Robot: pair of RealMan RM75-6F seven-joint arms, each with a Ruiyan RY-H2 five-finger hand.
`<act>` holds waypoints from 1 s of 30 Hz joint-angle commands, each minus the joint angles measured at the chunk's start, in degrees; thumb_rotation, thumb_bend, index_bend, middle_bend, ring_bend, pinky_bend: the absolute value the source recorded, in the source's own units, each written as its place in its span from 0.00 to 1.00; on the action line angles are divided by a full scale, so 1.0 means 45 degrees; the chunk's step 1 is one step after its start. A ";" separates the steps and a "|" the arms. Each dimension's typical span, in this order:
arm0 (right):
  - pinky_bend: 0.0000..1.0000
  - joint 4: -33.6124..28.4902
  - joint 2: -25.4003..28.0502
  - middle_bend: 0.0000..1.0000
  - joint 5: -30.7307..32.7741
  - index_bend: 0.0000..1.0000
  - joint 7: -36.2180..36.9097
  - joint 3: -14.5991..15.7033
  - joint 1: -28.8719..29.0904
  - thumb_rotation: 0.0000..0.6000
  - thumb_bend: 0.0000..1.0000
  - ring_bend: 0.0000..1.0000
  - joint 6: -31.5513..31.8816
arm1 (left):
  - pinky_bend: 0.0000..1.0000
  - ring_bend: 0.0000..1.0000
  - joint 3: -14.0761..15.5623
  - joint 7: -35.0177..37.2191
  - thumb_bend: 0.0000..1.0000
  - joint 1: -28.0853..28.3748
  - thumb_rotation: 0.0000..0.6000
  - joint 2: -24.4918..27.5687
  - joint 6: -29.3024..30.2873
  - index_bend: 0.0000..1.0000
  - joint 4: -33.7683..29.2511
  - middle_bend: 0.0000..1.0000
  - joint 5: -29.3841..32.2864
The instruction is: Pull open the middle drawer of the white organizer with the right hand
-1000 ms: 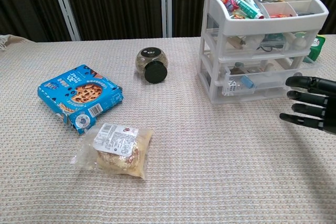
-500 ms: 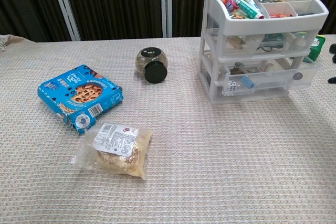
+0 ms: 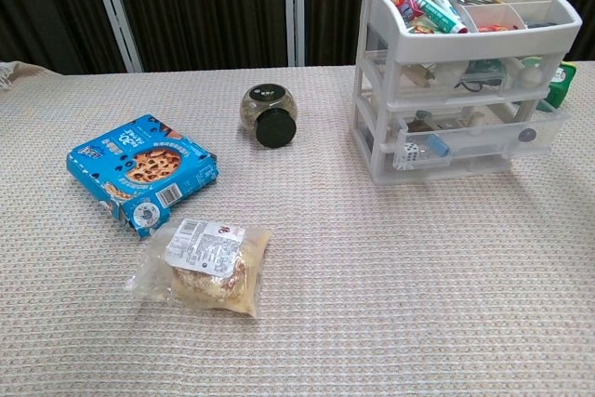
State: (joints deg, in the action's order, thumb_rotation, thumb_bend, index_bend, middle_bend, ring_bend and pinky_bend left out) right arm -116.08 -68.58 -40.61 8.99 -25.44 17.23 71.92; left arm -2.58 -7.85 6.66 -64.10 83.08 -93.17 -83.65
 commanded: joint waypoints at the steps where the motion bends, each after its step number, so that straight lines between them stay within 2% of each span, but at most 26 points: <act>1: 0.51 0.0302 0.0898 0.70 -0.1881 0.12 -0.1191 0.1198 -0.0483 1.00 0.28 0.74 0.0106 | 0.00 0.00 -0.0023 -0.0148 0.32 -0.0008 1.00 -0.0030 0.0021 0.00 -0.0072 0.00 0.0060; 5: 0.58 0.0710 0.1296 0.80 -0.2641 0.19 -0.1927 0.1779 -0.0428 1.00 0.28 0.82 -0.0189 | 0.00 0.00 -0.0015 -0.0152 0.32 -0.0026 1.00 -0.0027 0.0051 0.00 -0.0100 0.00 0.0047; 10: 0.60 0.1284 0.1224 0.85 -0.3575 0.26 -0.2588 0.2371 -0.0191 1.00 0.29 0.86 -0.0518 | 0.00 0.00 0.0005 -0.0043 0.32 -0.0041 1.00 -0.0026 0.0073 0.00 -0.0030 0.00 -0.0005; 18: 0.60 0.1761 0.0677 0.84 -0.4184 0.25 -0.2973 0.2489 0.0331 1.00 0.29 0.86 -0.0735 | 0.00 0.00 0.0009 -0.0010 0.32 -0.0049 1.00 -0.0037 0.0090 0.00 0.0001 0.00 -0.0030; 30: 0.60 0.2400 -0.0044 0.84 -0.3665 0.28 -0.3419 0.2607 0.1043 1.00 0.30 0.86 -0.1504 | 0.00 0.00 -0.0006 -0.0048 0.32 -0.0033 1.00 -0.0033 0.0054 0.00 -0.0018 0.00 0.0004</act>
State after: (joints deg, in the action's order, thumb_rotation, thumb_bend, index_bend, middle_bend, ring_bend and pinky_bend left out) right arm -105.55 -68.51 -57.35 -6.24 -13.70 21.67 65.39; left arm -2.61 -8.07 6.51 -64.25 83.33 -93.26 -83.64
